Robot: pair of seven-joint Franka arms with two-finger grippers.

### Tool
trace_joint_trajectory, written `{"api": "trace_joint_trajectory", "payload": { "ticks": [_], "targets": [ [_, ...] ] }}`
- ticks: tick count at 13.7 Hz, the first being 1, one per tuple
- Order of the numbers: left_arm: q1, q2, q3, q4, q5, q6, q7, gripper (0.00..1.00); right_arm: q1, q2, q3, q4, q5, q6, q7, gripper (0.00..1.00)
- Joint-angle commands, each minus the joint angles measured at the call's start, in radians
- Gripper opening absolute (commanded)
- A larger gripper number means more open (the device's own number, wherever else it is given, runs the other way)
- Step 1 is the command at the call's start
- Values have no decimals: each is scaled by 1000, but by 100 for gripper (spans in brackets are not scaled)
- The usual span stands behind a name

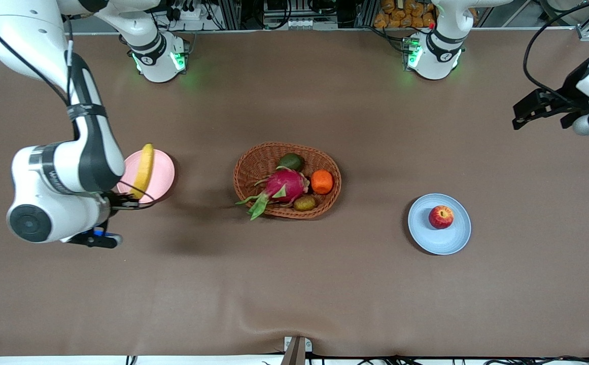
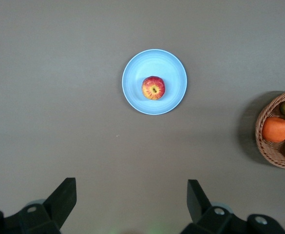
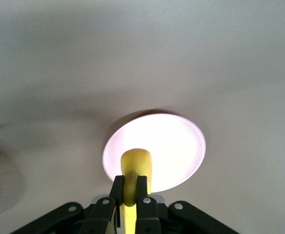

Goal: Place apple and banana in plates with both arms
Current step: 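Lift the banana with the right gripper while the left gripper withdraws, then lower the yellow banana onto the pink plate and open the right gripper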

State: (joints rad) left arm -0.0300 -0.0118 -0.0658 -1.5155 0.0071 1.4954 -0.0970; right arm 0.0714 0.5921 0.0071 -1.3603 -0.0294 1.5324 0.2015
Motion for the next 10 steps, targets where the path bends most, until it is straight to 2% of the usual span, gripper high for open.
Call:
{"api": "trace_joint_trajectory", "payload": {
  "ticks": [1, 5, 8, 9, 10],
  "targets": [
    [-50, -28, 50, -9, -18, -21, 40, 100, -53, -32, 20, -98, -24, 72, -53, 0],
    [-47, -22, 35, -8, -18, -26, 28, 100, -55, -75, 24, -311, -18, 282, -51, 0],
    [-39, -17, 34, -6, -18, -27, 29, 100, -50, -92, 24, -367, -9, 298, -51, 0],
    [-37, -14, 34, -8, -16, -27, 33, 100, -50, -90, 24, -369, -9, 298, -48, 5],
    [-36, -13, 34, -9, -15, -27, 36, 100, -53, -84, 24, -365, -9, 298, -41, 61]
  ]
}}
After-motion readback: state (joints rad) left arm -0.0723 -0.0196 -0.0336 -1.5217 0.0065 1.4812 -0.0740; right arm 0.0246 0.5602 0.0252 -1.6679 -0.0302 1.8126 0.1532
